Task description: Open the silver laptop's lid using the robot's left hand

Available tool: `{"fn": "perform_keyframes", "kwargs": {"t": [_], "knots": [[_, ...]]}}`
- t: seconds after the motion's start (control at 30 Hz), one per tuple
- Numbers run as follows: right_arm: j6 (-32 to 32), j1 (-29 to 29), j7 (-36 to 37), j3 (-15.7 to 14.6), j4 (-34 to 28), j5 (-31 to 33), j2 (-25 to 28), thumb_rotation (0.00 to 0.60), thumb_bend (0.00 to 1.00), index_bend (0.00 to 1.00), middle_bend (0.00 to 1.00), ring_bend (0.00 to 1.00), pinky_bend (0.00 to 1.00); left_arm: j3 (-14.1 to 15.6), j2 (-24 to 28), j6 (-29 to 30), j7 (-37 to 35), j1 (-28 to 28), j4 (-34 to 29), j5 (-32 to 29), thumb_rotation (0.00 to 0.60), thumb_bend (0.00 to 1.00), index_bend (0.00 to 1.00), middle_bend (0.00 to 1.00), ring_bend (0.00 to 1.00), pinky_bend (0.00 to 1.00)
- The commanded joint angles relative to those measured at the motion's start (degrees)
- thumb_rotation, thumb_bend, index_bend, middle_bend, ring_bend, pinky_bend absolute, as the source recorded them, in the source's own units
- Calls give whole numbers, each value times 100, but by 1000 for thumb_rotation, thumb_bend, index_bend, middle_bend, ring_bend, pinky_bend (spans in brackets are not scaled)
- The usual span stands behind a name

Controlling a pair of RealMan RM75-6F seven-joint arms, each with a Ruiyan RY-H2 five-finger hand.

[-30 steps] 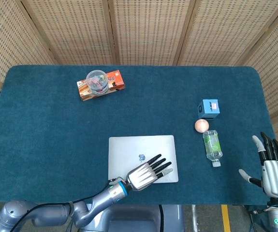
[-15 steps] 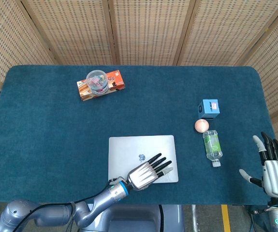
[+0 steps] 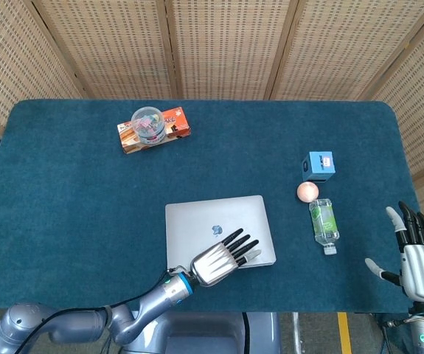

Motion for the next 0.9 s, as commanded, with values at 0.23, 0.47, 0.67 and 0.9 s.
{"fn": "perform_keyframes", "kwargs": {"t": [0.23,0.47,0.67,0.9], "knots": [[-6,1,8,-6,0,-4,2,600,0,79,0,0,0,-148,138,291,356,-7,39,-40,600,433,0,0,0,0],[-22,10,-7,-29,2,-39,-12,600,0,79,0,0,0,-450,49,683,615,-36,418,-88,600,480,0,0,0,0],[-75,39,-51,-49,22,-57,-39,600,0,79,0,0,0,-784,-124,753,803,-117,711,-432,600,479,0,0,0,0],[-352,197,102,-155,109,-233,-29,600,0,79,0,0,0,-855,-75,719,847,-208,768,-575,600,479,0,0,0,0]]}}
